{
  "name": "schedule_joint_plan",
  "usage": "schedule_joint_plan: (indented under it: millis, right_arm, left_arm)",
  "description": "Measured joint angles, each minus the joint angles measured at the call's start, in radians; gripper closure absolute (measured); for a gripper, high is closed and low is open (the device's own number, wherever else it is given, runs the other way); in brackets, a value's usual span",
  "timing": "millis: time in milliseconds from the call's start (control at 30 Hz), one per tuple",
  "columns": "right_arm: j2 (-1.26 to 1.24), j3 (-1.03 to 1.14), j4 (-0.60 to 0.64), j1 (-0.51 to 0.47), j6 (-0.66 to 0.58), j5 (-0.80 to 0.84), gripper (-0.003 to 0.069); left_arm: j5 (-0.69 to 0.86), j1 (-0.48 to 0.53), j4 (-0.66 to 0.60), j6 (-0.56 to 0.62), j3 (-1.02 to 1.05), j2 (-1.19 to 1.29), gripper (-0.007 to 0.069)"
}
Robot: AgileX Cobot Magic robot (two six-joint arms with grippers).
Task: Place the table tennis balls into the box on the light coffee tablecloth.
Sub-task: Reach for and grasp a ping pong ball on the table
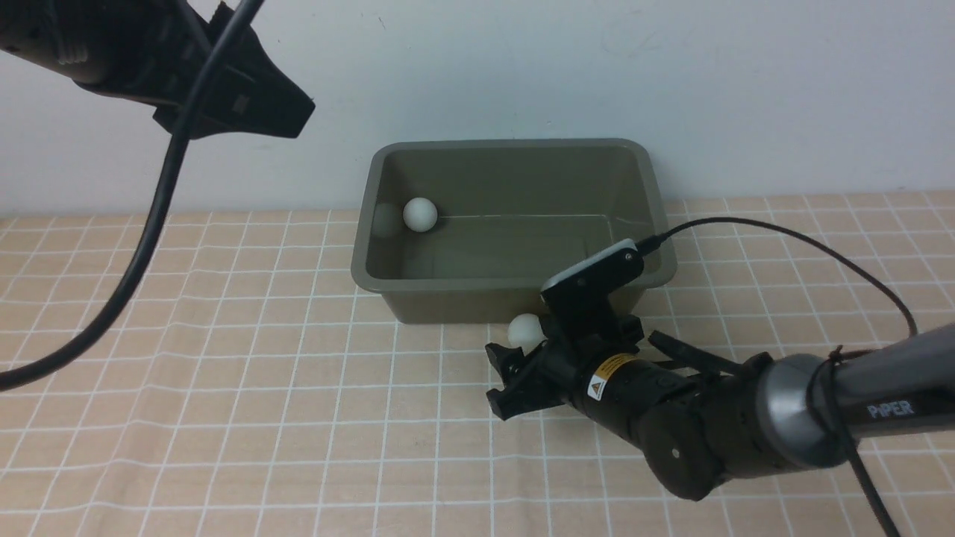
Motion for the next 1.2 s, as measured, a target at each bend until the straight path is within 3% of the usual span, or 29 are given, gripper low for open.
schedule_joint_plan:
  millis: [633, 1033, 1133, 1200]
  right_arm:
    - [0.114, -0.075, 0.073, -0.009, -0.023, -0.055, 0.0197]
    - [0.133, -0.1, 0.109, -0.009, -0.023, -0.012, 0.0172]
    - [0.134, -0.101, 0.118, -0.009, -0.024, -0.004, 0.0207]
    - [0.133, -0.101, 0.127, -0.009, -0.032, -0.002, 0.028]
  left_arm:
    - [0.007, 0.0, -0.004, 0.0, 0.0, 0.0, 0.0274]
    - [0.012, 0.0, -0.014, 0.0, 0.0, 0.0, 0.0274]
    - [0.015, 0.0, -0.016, 0.0, 0.0, 0.0, 0.0274]
    - [0.015, 0.0, -0.016, 0.0, 0.0, 0.0, 0.0274]
